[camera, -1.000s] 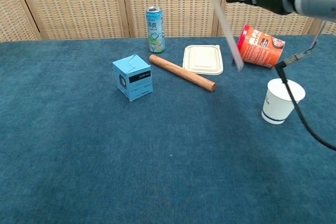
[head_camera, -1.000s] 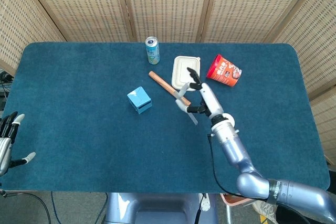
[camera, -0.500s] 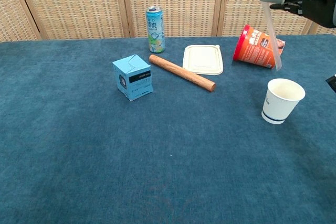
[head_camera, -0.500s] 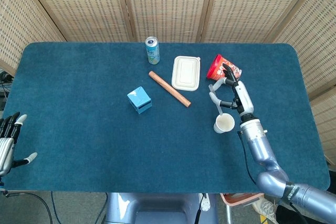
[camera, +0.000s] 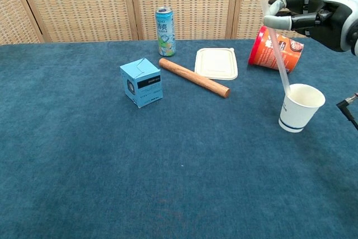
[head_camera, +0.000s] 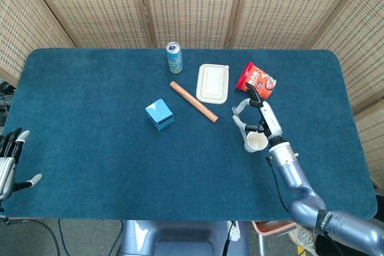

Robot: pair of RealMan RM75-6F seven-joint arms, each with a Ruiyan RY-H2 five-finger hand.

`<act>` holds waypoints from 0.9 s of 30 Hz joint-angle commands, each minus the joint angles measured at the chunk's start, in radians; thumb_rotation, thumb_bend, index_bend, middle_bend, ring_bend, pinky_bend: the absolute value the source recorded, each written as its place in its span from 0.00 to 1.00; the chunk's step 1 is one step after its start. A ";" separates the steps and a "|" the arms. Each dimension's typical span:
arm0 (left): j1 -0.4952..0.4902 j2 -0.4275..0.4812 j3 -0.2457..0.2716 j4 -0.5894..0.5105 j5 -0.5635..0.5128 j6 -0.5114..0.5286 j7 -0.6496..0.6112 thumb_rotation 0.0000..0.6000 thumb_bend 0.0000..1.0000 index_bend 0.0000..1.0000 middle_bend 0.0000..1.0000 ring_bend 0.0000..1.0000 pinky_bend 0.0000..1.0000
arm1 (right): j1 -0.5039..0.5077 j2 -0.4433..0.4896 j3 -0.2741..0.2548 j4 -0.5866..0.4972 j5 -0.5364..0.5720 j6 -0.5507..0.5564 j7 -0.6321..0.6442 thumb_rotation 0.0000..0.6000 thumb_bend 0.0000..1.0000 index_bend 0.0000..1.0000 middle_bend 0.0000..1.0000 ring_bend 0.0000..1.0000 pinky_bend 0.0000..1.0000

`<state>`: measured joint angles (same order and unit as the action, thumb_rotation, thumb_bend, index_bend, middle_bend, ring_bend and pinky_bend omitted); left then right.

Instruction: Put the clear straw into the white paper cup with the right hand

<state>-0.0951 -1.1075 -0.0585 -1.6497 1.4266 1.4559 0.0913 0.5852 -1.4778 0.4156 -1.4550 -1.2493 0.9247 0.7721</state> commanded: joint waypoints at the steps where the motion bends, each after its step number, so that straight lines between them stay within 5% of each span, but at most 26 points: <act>1: 0.000 0.001 -0.001 0.000 0.000 0.000 -0.002 1.00 0.06 0.00 0.00 0.00 0.00 | 0.003 -0.001 -0.003 0.008 0.002 0.003 0.004 1.00 0.52 0.70 0.00 0.00 0.00; 27: -0.004 -0.005 0.001 -0.002 -0.003 -0.007 0.010 1.00 0.06 0.00 0.00 0.00 0.00 | 0.018 -0.020 -0.068 0.113 -0.024 -0.012 0.055 1.00 0.51 0.70 0.00 0.00 0.00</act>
<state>-0.0988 -1.1128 -0.0572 -1.6515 1.4238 1.4492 0.1014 0.6005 -1.4926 0.3534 -1.3496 -1.2680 0.9144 0.8263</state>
